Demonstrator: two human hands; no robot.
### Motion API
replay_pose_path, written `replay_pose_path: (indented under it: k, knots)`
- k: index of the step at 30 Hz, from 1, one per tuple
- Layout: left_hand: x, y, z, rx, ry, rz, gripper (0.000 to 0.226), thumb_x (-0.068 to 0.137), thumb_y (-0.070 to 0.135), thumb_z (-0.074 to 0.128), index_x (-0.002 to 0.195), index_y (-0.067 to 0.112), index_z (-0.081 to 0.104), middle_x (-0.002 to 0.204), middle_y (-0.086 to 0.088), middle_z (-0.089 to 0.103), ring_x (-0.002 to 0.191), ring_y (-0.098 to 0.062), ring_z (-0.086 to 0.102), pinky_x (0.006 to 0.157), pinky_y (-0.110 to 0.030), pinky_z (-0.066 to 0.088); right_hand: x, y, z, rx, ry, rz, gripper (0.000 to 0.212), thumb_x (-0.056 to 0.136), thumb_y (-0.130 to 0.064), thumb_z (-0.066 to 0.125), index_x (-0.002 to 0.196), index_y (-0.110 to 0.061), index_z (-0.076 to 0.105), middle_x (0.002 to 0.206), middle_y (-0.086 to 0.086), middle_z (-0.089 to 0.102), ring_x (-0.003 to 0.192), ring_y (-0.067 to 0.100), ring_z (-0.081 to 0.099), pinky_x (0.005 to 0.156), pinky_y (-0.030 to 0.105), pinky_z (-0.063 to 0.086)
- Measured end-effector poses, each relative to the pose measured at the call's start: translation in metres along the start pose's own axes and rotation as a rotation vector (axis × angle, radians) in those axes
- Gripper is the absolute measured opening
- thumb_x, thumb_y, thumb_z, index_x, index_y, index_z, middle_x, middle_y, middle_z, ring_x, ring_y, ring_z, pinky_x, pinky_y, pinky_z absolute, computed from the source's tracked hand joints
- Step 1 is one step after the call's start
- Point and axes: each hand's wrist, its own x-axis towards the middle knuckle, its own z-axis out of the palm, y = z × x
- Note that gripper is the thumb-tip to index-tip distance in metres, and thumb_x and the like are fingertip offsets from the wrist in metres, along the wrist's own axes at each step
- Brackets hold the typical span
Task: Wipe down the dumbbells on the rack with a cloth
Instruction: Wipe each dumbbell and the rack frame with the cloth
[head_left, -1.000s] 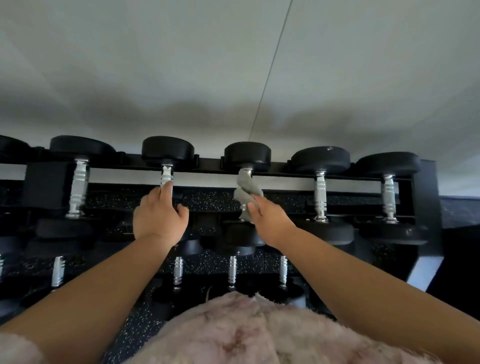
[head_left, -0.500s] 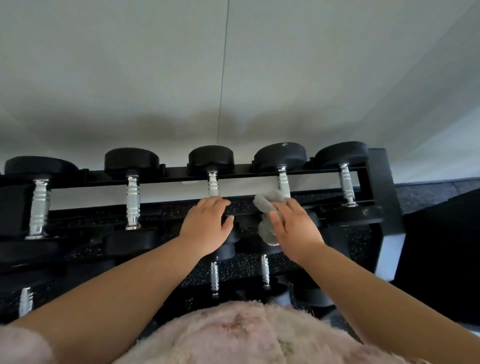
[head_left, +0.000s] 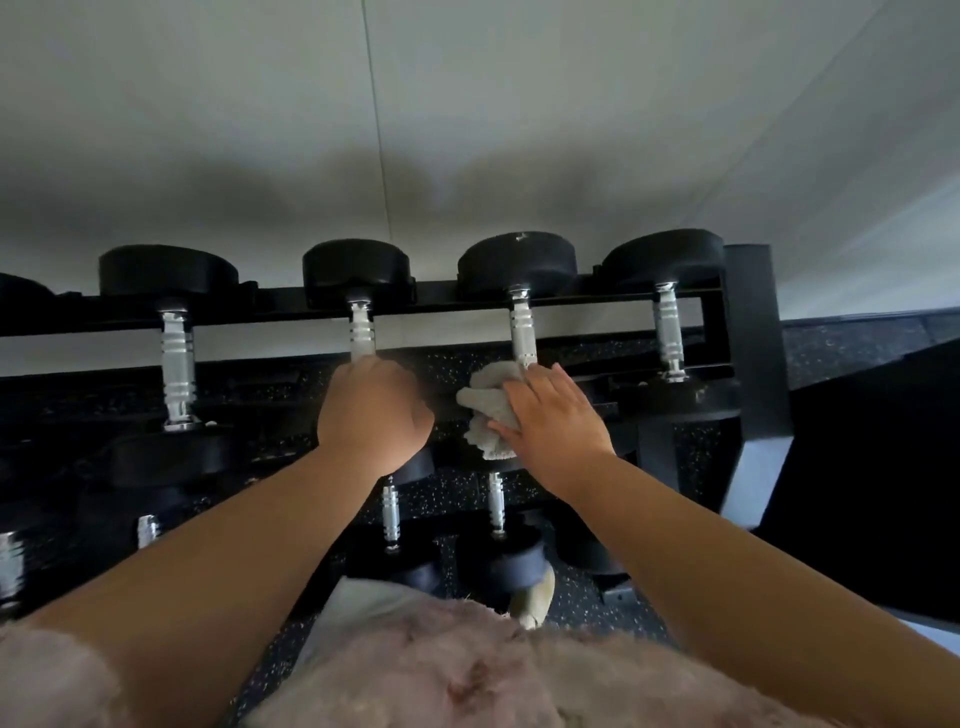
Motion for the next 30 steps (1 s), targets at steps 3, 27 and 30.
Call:
replay_pose_path:
  k: [3,27,30]
  knots:
    - [0.0,0.001,0.0,-0.008,-0.009,-0.013,0.04,0.092,0.051,0.05,0.114,0.028,0.075,0.114,0.012,0.071,0.117,-0.018,0.055,0.105,-0.04,0.041,-0.017,0.024,0.001,0.159,0.08,0.096,0.051,0.098,-0.049,0.059,0.134,-0.013,0.059,0.14,0.012,0.059,0.139,0.03,0.048,0.125,0.037,0.017]
    - [0.003,0.02,0.007,-0.051,0.133,-0.455,0.038,0.09,0.045,0.06,0.116,0.021,0.074,0.153,-0.005,0.045,0.124,-0.03,0.052,0.097,-0.047,0.048,-0.023,0.099,-0.004,0.414,-0.042,-0.013,0.061,0.095,-0.062,0.055,0.141,-0.023,0.05,0.127,-0.005,0.059,0.102,0.01,0.056,0.09,0.03,0.052]
    - [0.004,0.021,0.007,-0.038,0.133,-0.462,0.033,0.091,0.044,0.06,0.11,0.021,0.073,0.153,-0.004,0.045,0.123,-0.03,0.053,0.095,-0.046,0.048,-0.024,0.102,-0.002,0.38,-0.024,-0.04,0.063,0.098,-0.061,0.05,0.146,-0.02,0.046,0.14,-0.001,0.053,0.123,0.016,0.054,0.105,0.04,0.05]
